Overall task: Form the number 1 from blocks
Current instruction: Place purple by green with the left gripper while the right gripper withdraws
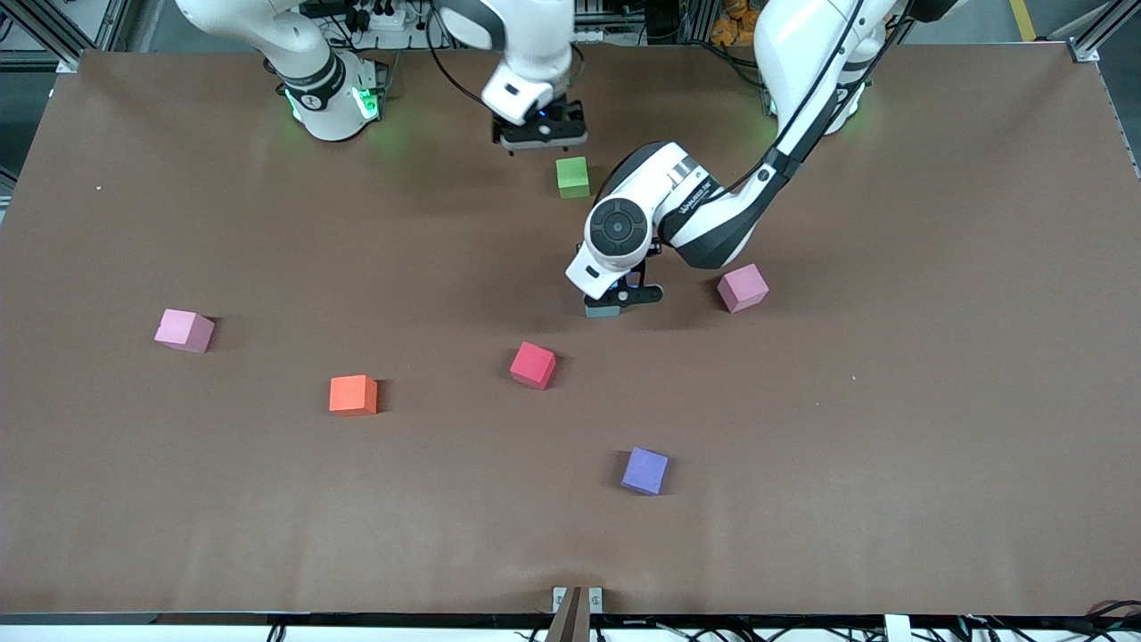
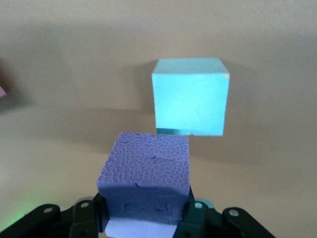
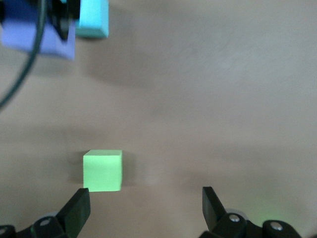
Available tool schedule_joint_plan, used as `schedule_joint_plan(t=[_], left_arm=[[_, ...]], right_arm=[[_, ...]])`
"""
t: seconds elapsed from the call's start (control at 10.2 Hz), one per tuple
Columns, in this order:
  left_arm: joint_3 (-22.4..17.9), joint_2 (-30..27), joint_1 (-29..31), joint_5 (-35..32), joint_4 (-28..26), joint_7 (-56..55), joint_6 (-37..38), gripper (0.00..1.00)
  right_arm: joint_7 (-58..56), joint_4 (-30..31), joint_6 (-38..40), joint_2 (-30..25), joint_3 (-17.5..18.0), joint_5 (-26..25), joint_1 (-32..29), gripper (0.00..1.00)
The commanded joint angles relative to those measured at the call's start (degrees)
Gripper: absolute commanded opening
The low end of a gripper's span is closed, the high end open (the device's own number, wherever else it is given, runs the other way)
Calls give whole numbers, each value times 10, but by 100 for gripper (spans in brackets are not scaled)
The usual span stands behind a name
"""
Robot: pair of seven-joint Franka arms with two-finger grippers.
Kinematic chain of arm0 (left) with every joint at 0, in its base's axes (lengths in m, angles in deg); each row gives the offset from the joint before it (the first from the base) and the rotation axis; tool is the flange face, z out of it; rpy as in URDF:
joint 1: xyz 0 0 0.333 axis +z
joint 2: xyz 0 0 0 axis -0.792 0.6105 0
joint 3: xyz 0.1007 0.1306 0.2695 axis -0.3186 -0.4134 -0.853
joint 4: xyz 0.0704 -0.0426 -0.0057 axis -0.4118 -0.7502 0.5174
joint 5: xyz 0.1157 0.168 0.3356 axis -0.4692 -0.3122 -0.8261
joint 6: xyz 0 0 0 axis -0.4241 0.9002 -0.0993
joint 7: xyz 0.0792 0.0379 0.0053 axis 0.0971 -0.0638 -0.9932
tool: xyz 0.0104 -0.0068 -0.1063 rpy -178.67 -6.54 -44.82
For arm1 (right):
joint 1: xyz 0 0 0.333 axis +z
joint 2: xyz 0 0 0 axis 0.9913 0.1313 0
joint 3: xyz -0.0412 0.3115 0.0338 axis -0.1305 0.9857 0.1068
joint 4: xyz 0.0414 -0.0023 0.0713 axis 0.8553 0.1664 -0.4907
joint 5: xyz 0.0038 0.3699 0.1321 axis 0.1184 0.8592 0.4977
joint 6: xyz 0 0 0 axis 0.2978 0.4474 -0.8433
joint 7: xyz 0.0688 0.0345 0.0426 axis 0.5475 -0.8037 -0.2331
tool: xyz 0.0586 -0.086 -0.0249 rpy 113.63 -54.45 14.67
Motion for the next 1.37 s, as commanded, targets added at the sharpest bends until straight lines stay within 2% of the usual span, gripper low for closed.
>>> schedule_joint_plan(t=[0.0,0.1,0.29,0.49,0.69,0.88,1.28], left_arm=[[-4,0,-28,33,11,-7,7,0],[-4,7,-45,47,11,-8,-3,0],[-5,41,-69,45,13,-34,-39,0],[-7,55,-79,42,13,-35,-64,0],[-7,57,-85,42,11,-38,-64,0],[-7,60,-100,42,7,-47,-60,0],[-7,60,-124,43,-10,-64,-53,0]], right_arm=[[-111,-42,87,-58,-32,36,-76,100],[-136,-73,115,-55,-66,36,-83,100],[-188,-84,117,-54,-134,31,-90,100],[-210,-91,116,-51,-179,24,-115,100],[-254,-99,112,-42,-184,19,-174,100],[-260,-111,106,-29,-184,-12,-197,100],[-268,-124,69,-6,-184,-14,-223,100]])
